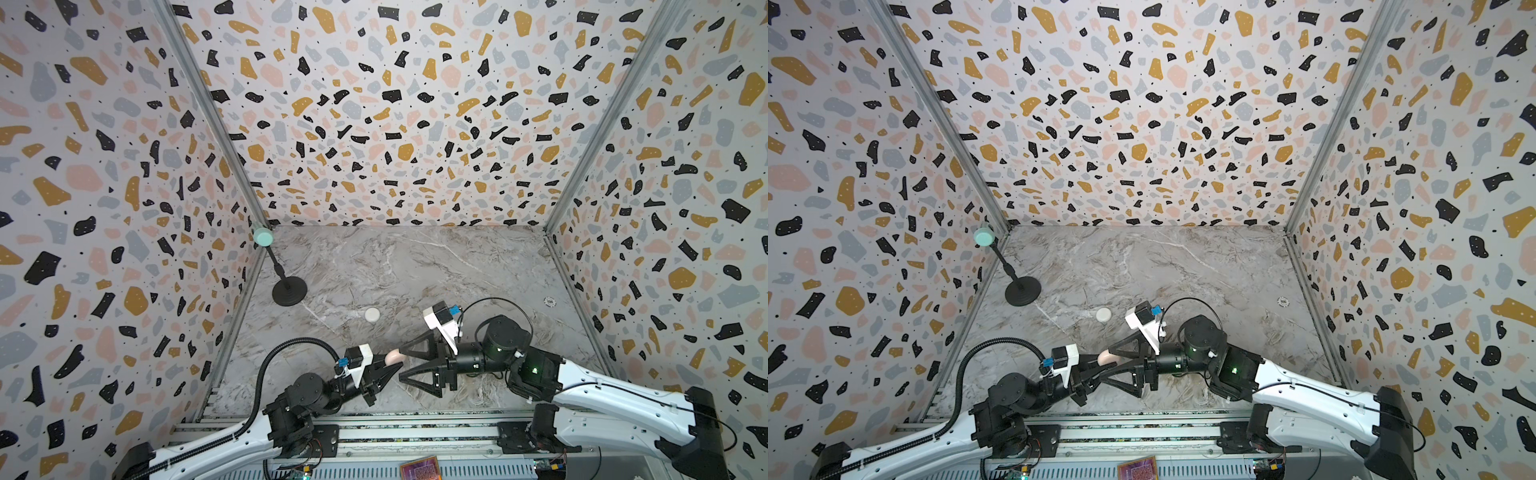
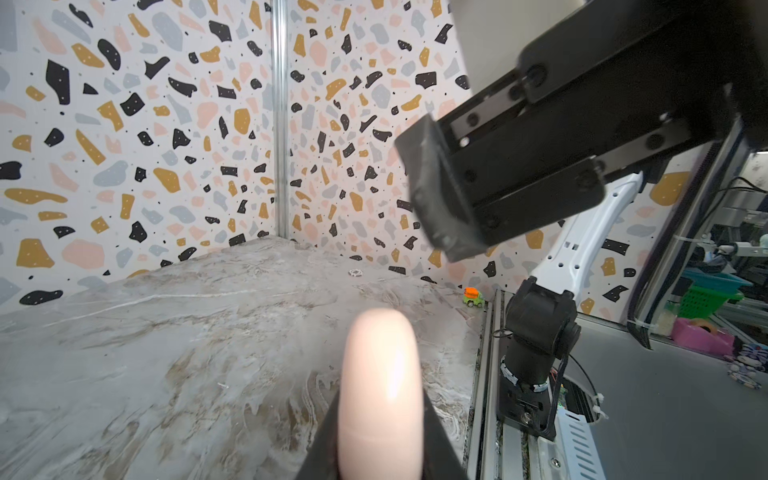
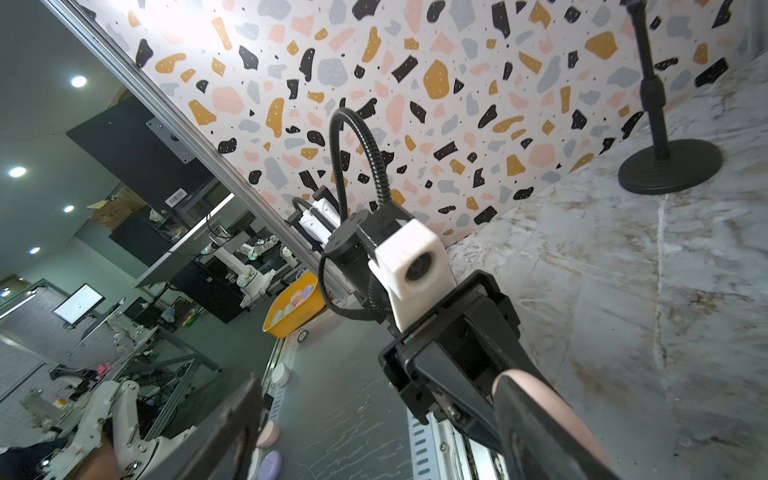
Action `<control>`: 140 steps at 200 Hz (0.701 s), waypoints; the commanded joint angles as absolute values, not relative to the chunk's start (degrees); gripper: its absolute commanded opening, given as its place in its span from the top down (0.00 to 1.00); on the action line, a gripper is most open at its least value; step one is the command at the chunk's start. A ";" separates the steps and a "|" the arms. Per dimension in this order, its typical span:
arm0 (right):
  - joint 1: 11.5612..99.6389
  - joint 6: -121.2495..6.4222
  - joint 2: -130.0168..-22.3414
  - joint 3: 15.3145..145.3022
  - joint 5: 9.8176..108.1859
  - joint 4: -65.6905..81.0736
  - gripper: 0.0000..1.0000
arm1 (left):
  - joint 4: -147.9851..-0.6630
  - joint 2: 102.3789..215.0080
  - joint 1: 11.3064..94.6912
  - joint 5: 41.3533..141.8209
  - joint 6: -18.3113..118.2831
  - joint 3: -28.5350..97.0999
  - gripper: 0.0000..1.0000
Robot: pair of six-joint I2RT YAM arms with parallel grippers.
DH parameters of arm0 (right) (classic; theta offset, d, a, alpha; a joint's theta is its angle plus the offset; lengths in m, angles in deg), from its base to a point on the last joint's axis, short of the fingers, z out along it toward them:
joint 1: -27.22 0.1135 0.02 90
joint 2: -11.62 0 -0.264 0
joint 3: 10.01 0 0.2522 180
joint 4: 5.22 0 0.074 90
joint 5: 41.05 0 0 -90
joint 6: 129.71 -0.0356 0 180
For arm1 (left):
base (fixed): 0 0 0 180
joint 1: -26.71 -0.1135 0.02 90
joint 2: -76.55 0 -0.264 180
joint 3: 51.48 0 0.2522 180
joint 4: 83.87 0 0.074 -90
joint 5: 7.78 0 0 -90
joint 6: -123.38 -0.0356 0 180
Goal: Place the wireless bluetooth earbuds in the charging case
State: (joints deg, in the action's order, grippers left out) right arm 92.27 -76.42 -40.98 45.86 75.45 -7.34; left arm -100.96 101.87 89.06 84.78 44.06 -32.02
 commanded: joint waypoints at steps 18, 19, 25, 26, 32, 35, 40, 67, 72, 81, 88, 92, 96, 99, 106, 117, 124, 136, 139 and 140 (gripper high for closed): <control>89.23 -76.30 -32.77 50.34 49.04 9.60 0.11 | -103.65 108.40 88.77 78.57 56.29 -24.70 1.00; 89.12 -76.42 -32.64 50.47 48.20 10.08 0.11 | -103.62 108.78 88.77 78.42 56.97 -24.53 1.00; 88.26 -77.28 -31.84 51.20 44.42 13.47 0.11 | -103.00 110.56 88.83 77.76 60.06 -23.31 1.00; 88.06 -77.35 -31.64 51.25 44.01 13.91 0.11 | -102.81 110.87 88.79 77.66 60.61 -23.09 1.00; 87.10 -77.74 -30.75 51.48 42.03 16.10 0.11 | -101.57 113.02 88.76 77.31 63.05 -21.69 1.00; 86.49 -77.84 -30.30 51.41 41.46 16.80 0.11 | -100.97 113.98 88.76 77.04 64.42 -21.11 1.00; 85.59 -78.09 -29.56 51.14 41.02 17.75 0.11 | -99.86 115.81 88.80 76.18 66.70 -20.13 1.00; 81.76 -78.80 -26.86 48.75 41.91 19.50 0.11 | -101.14 125.26 88.76 74.14 74.87 -18.65 1.00; 81.40 -78.90 -26.66 48.39 41.76 19.74 0.11 | -101.63 126.89 88.76 73.45 75.85 -18.44 1.00; 80.80 -79.00 -26.52 47.95 41.61 20.27 0.11 | -101.43 129.91 88.76 71.96 77.39 -17.65 1.00; 80.67 -78.92 -26.40 47.66 41.41 20.64 0.11 | -100.46 132.26 88.63 70.85 78.28 -16.53 1.00; 80.60 -78.96 -26.43 47.55 41.18 20.98 0.11 | -99.83 133.63 88.54 70.51 78.76 -15.81 1.00; 80.57 -79.00 -26.37 47.45 40.95 21.33 0.11 | -99.16 134.91 88.30 70.30 79.04 -15.12 1.00; 80.54 -79.00 -26.36 47.32 40.84 21.49 0.11 | -98.63 135.92 88.13 70.20 79.25 -14.54 1.00; 80.39 -79.00 -26.23 47.03 40.80 21.77 0.11 | -97.19 138.19 87.69 70.24 79.66 -13.24 1.00; 80.46 -79.06 -25.92 46.34 40.88 21.81 0.11 | -95.53 141.53 86.88 70.57 80.58 -11.60 1.00; 80.39 -79.22 -25.62 45.90 40.96 21.61 0.11 | -94.96 143.63 86.33 71.29 81.13 -10.75 1.00; 80.37 -79.28 -25.13 45.26 41.27 21.51 0.11 | -93.94 146.68 85.63 72.50 81.52 -9.31 1.00; 80.38 -79.27 -25.12 45.13 41.32 21.48 0.11 | -93.46 147.42 85.52 72.40 81.62 -8.98 1.00; 80.38 -79.27 -25.07 45.10 41.31 21.47 0.11 | -93.25 147.63 85.47 72.39 81.67 -8.84 1.00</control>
